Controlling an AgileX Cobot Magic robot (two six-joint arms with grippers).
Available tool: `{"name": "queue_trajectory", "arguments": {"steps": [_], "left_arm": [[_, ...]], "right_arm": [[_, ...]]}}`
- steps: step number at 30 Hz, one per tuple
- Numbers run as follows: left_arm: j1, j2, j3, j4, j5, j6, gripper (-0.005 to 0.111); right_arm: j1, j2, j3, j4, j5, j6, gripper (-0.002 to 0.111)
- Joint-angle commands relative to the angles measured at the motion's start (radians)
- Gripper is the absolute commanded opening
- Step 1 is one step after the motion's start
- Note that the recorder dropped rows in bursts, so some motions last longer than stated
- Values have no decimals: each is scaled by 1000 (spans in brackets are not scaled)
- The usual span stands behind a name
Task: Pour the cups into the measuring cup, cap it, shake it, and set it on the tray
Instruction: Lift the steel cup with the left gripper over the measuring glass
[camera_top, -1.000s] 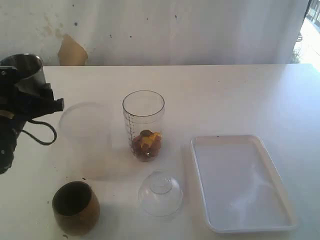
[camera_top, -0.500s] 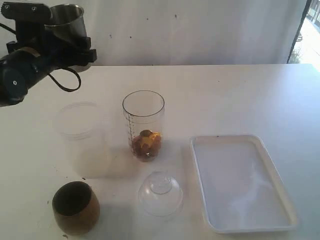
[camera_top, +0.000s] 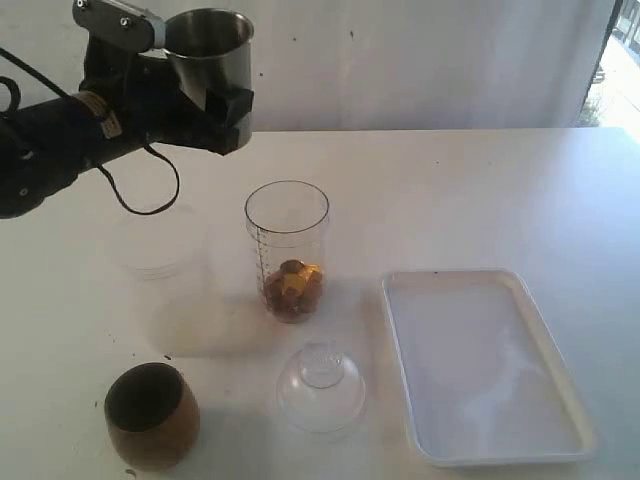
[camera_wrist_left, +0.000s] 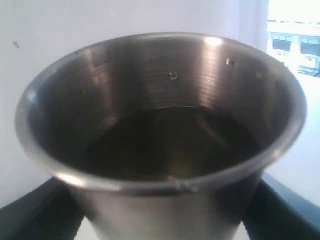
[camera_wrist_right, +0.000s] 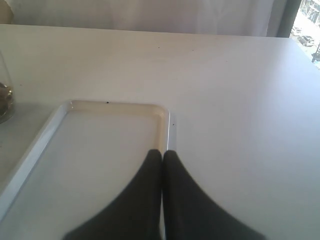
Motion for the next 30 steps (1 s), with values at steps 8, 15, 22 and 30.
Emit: {"name": "queue_trajectory", "arguments": {"steps": [8, 15, 22, 30], "left_arm": [[-1, -18, -19, 215, -123, -67, 0], [-1, -18, -19, 333, -123, -64, 0], [82, -18, -19, 159, -140, -27, 0], [176, 40, -19, 274, -258, 14, 0]], "right_arm": [[0, -6, 2, -5, -3, -1, 0], [0, -6, 2, -5, -3, 16, 0], [0, -6, 2, -5, -3, 16, 0], [0, -6, 2, -5, -3, 16, 0]]}}
